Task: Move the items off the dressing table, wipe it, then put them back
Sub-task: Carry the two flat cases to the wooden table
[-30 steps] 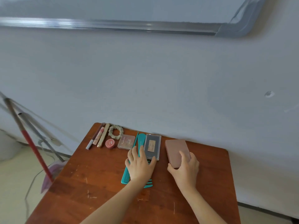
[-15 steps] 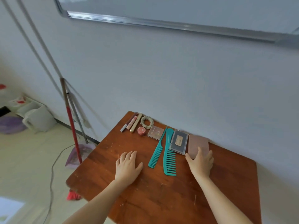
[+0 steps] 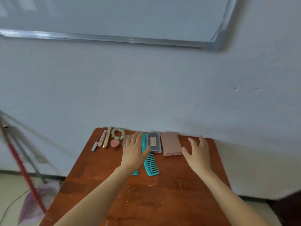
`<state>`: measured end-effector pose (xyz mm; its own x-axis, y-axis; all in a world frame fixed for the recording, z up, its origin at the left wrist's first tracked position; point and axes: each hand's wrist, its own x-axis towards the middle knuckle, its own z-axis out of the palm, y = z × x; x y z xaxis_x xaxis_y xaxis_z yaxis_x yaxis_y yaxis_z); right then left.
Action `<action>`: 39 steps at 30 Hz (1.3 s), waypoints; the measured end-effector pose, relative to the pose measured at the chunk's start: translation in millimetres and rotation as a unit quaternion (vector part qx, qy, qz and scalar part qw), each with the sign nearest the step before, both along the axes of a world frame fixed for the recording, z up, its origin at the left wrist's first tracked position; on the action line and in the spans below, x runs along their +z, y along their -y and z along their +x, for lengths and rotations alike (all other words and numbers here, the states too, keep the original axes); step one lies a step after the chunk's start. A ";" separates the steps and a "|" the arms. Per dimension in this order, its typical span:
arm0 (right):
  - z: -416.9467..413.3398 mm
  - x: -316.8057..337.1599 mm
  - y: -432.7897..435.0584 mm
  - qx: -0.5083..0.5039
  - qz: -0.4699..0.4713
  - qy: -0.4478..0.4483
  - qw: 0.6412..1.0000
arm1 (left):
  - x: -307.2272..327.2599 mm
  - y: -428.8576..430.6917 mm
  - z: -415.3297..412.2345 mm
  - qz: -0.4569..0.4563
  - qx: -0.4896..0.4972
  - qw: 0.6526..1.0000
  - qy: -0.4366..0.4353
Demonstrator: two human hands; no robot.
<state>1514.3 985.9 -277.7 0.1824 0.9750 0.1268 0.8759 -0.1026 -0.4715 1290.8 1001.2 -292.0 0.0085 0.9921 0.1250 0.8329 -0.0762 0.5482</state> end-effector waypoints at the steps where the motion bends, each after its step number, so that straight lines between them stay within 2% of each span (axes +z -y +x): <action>1: 3.7 5.8 8.0 -0.013 0.005 -0.003 1.000 | 5.1 -3.3 4.6 0.016 -0.025 1.000 0.001; 5: 17.1 29.9 44.0 -0.074 0.030 0.001 0.997 | 20.2 -12.2 15.2 0.053 -0.108 0.993 0.022; 10: 14.3 51.8 93.7 -0.168 0.035 0.013 0.985 | 39.6 -12.8 27.6 0.043 -0.175 0.981 0.073; 14: -10.5 46.3 145.5 -0.241 0.027 0.042 0.969 | 44.9 2.1 36.6 0.047 -0.267 0.957 0.103; 17: -39.5 34.0 193.3 -0.298 -0.004 0.037 0.954 | 33.9 25.6 35.5 0.047 -0.335 0.936 0.093; 21: -73.3 37.1 249.8 -0.385 0.005 0.035 0.922 | 24.7 60.6 43.0 0.043 -0.451 0.891 0.030; 26: -91.1 49.7 318.1 -0.465 -0.011 0.067 0.883 | 44.7 113.7 66.6 0.054 -0.555 0.829 0.044; 34: -132.2 64.4 416.1 -0.547 -0.008 0.094 0.832 | 67.5 202.5 70.7 0.073 -0.646 0.758 0.062; 39: -179.0 76.7 500.7 -0.600 0.009 0.096 0.794 | 78.5 292.8 59.2 0.072 -0.695 0.710 0.086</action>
<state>1335.3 485.2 -201.0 0.9545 0.1116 0.2767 0.2087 -0.9125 -0.3518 1350.0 708.4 -213.5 0.9393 0.0174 0.3426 -0.1803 -0.8246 0.5362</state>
